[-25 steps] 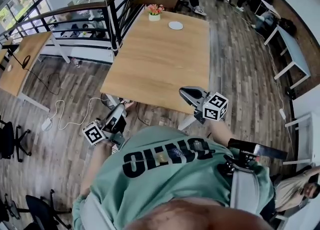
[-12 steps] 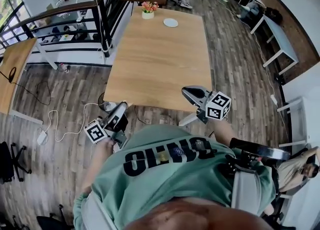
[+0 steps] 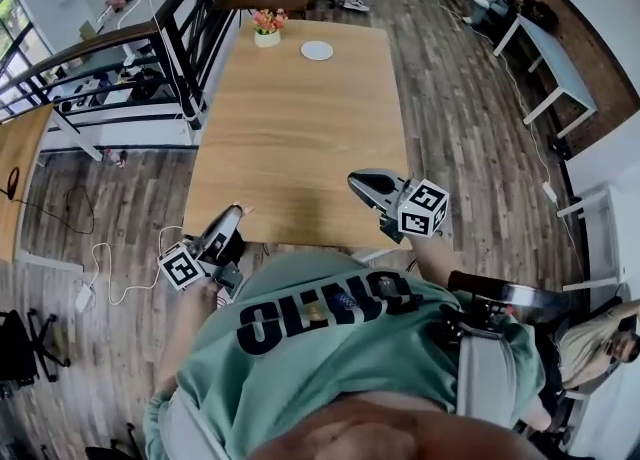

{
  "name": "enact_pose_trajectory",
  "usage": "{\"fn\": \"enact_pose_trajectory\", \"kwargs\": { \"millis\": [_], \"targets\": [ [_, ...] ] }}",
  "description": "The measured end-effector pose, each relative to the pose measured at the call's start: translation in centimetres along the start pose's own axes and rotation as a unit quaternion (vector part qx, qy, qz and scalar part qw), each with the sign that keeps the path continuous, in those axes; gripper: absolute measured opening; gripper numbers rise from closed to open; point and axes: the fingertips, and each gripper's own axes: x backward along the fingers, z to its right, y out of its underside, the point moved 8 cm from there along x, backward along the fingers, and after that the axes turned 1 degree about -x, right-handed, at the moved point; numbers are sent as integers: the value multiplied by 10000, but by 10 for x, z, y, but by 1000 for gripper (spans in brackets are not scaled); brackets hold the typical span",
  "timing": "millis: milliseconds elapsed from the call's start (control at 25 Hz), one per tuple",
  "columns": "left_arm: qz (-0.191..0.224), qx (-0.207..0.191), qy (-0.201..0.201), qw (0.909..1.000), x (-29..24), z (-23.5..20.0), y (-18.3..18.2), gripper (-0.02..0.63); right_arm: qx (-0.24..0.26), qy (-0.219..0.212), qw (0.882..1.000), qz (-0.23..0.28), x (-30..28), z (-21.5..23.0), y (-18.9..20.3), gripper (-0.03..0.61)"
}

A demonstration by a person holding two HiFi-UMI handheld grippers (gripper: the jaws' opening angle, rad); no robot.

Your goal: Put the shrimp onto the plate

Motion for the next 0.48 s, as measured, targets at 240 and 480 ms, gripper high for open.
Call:
{"fn": "enact_pose_trajectory", "kwargs": {
  "millis": [240, 480],
  "targets": [
    [21, -227, -323, 9992, -84, 6, -3, 29, -161, -343, 9989, 268, 3, 99, -8, 8],
    [-254, -315, -794, 9960, -159, -4, 11, 29, -438, -657, 9957, 479, 9, 179, 6, 8]
  ]
}}
